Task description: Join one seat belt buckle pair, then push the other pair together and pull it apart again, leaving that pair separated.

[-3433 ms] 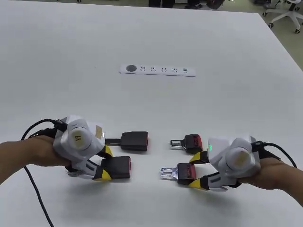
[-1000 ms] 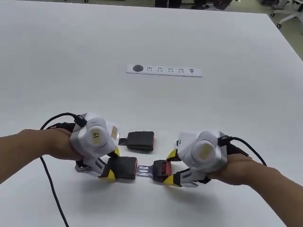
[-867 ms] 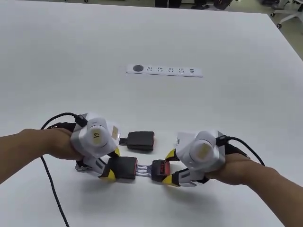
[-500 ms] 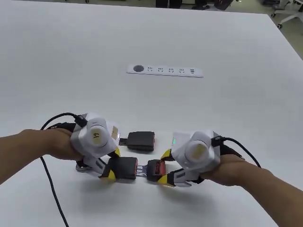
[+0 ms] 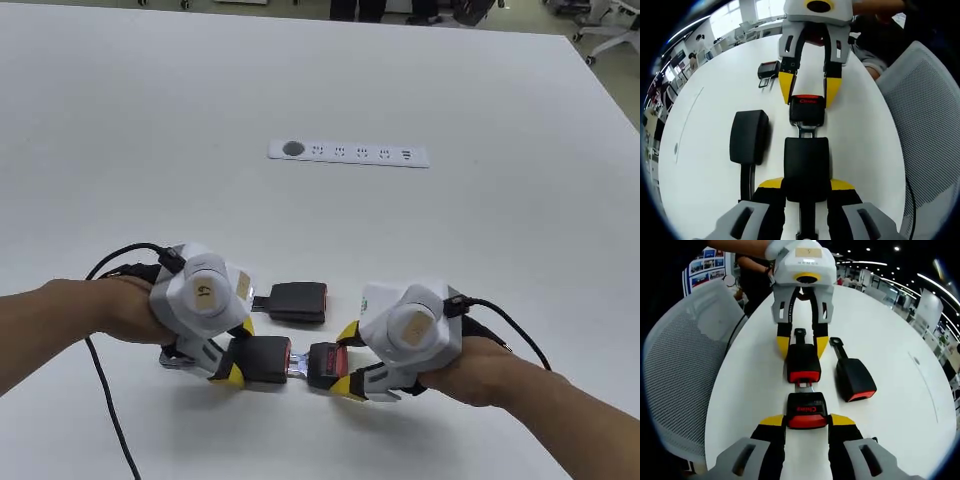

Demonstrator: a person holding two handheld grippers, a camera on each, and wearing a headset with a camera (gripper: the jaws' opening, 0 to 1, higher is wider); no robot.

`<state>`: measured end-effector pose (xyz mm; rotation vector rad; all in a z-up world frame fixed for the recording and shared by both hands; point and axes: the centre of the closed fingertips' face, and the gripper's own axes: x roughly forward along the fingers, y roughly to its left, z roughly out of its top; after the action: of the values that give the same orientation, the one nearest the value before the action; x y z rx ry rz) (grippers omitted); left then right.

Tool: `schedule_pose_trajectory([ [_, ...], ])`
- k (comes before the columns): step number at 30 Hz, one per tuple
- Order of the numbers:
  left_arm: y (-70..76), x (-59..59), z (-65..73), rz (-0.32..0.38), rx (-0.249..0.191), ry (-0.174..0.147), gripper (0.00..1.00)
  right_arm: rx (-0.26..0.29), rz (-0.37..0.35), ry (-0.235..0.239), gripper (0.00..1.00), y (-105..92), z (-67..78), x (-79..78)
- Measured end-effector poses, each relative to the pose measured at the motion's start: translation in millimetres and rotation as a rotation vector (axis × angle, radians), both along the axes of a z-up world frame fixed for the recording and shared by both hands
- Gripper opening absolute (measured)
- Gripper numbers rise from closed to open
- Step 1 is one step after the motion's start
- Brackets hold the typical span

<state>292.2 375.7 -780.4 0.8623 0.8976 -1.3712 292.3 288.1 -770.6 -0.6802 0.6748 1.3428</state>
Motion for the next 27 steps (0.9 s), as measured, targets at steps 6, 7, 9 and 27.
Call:
schedule_pose_trajectory([
  [6,0.3,0.1,-0.6,0.0,0.004,0.0,0.32,-0.002,0.006,0.005,0.28,0.6,-2.6,0.4],
  [7,0.4,0.3,-0.7,0.0,0.004,0.0,0.32,-0.003,0.005,0.005,0.28,0.6,-2.6,0.1],
  [9,0.3,0.4,-0.9,-0.003,0.004,-0.001,0.32,-0.002,0.003,0.005,0.28,1.2,-2.0,-0.6],
  [27,-2.5,-2.1,1.4,-0.003,0.013,-0.001,0.32,0.0,-0.011,0.011,0.27,6.3,-2.5,2.1],
])
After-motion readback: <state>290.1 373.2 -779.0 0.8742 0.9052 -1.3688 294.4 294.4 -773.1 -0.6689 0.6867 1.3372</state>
